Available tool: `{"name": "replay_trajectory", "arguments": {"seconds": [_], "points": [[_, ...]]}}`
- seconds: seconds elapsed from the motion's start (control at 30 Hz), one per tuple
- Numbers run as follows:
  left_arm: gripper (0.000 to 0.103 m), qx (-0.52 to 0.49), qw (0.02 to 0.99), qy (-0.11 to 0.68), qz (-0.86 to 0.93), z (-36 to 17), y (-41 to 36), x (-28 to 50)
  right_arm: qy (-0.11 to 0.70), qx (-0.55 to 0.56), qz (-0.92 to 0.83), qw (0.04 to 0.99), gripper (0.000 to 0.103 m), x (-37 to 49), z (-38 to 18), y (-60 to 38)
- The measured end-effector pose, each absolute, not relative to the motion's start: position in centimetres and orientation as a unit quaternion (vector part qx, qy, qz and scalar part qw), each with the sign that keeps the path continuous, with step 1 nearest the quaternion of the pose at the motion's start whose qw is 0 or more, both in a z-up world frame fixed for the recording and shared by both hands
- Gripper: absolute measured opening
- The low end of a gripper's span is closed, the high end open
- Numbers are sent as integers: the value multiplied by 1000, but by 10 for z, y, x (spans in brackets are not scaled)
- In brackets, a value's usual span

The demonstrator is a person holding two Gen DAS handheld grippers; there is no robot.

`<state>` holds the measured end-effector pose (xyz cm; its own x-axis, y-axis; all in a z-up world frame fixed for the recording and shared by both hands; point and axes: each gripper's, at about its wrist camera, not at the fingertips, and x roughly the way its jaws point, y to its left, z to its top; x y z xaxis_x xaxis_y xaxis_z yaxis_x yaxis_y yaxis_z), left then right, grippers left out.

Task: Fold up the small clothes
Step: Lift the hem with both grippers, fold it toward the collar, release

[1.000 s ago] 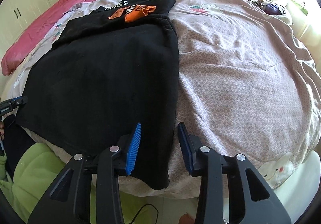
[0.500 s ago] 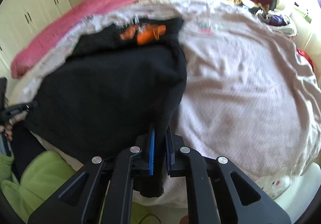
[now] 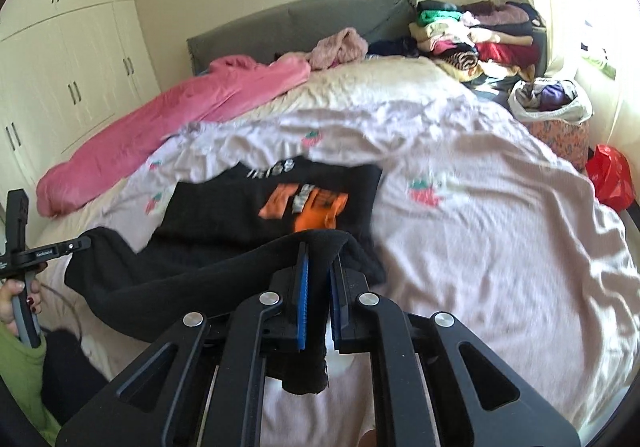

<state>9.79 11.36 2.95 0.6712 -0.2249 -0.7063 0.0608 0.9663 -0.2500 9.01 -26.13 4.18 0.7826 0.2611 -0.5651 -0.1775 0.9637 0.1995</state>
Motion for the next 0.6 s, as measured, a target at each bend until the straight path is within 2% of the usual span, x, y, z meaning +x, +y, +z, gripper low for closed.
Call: {"name": "replay_trajectory", "arguments": {"seconds": [0.3, 0.6], "points": [[3, -119, 917, 378, -52, 38, 113, 147, 299, 101, 85, 945, 8, 150, 43, -277], [4, -115, 915, 386, -26, 15, 107, 197, 325, 91, 68, 939, 8, 203, 22, -270]]}}
